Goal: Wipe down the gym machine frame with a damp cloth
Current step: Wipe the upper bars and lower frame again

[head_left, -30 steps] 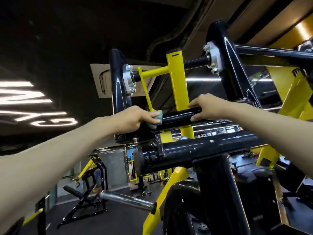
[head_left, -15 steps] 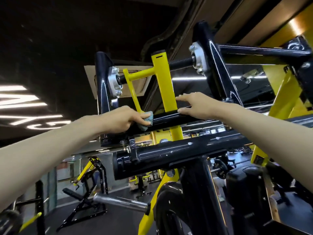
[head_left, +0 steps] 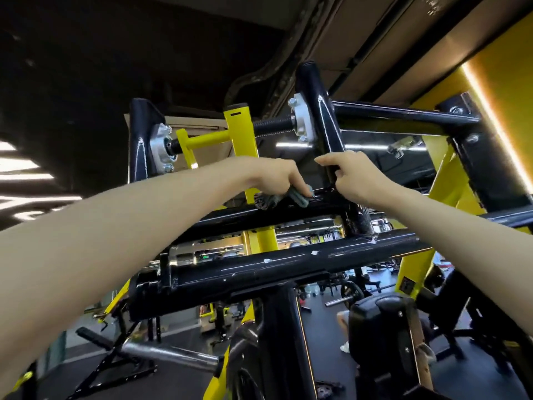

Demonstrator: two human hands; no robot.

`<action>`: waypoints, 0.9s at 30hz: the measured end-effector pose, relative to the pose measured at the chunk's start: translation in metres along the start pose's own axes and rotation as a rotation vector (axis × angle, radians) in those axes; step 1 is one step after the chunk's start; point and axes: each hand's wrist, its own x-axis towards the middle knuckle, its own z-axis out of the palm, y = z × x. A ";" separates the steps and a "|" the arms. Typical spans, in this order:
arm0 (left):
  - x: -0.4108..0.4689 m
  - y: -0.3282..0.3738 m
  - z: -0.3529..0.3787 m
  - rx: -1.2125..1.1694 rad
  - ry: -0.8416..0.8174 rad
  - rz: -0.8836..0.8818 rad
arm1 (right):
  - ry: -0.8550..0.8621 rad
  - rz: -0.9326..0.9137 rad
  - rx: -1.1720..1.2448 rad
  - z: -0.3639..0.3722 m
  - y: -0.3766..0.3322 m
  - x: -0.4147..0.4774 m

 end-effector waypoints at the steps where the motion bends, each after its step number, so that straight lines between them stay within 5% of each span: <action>1: 0.001 0.002 -0.002 -0.032 -0.002 -0.017 | 0.005 -0.008 -0.007 0.001 -0.002 0.002; 8: -0.005 -0.011 0.027 0.010 0.074 -0.131 | -0.088 -0.073 0.018 0.037 -0.052 0.026; 17: -0.103 -0.144 0.047 0.046 0.040 -0.381 | -0.321 -0.037 -0.020 0.072 -0.096 0.031; 27: -0.113 -0.143 0.062 -0.092 0.348 -0.116 | -0.263 -0.081 -0.019 0.055 -0.072 0.025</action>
